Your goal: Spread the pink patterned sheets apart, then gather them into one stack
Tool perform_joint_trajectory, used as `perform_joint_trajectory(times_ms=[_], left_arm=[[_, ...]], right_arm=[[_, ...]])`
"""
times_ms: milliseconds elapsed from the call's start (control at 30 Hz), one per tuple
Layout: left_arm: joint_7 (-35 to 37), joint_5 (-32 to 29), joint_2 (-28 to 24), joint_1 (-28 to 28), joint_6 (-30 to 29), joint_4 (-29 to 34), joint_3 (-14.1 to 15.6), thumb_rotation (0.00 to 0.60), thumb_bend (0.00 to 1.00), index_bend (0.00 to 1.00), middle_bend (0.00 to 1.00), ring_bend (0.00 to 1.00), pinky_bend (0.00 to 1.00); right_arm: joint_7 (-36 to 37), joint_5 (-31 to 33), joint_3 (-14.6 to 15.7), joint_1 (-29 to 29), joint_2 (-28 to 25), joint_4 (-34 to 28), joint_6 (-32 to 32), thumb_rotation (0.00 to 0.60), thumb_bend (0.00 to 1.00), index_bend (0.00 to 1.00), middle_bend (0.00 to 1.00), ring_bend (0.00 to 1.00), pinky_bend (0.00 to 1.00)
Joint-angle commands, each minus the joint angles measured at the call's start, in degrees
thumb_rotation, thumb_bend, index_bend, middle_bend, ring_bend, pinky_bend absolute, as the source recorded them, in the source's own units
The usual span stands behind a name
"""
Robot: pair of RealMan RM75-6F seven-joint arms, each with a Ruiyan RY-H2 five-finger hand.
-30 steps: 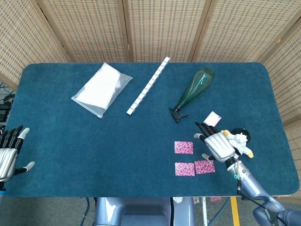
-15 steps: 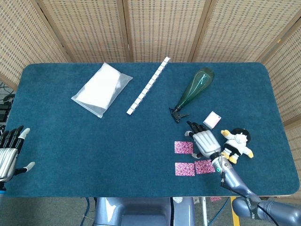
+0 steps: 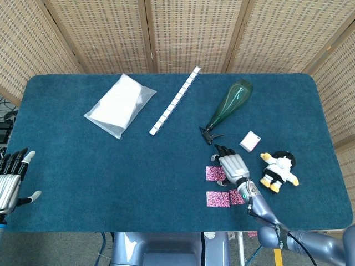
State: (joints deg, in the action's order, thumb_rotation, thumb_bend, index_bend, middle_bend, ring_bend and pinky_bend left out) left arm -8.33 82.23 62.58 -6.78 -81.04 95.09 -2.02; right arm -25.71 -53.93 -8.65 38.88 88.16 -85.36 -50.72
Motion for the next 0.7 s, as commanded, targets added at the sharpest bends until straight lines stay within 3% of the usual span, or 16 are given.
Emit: perform_joint_trajectory(times_ms=[33, 700], left_arm=[[0.0, 0.0, 0.0, 0.0, 0.0, 0.0, 0.0, 0.600, 0.02, 0.00, 0.00, 0.00, 0.00], [0.0, 0.0, 0.0, 0.0, -0.1, 0.0, 0.0, 0.600, 0.02, 0.00, 0.00, 0.00, 0.00]], right_arm=[[-0.4, 0.5, 0.2, 0.4, 0.3, 0.2, -0.1, 0.600, 0.25, 0.27, 0.00, 0.00, 0.12], [0.4, -1.1, 2.5, 0.8, 2.6, 3.0, -0.8, 0.600, 0.26, 0.28, 0.00, 0.00, 0.12]])
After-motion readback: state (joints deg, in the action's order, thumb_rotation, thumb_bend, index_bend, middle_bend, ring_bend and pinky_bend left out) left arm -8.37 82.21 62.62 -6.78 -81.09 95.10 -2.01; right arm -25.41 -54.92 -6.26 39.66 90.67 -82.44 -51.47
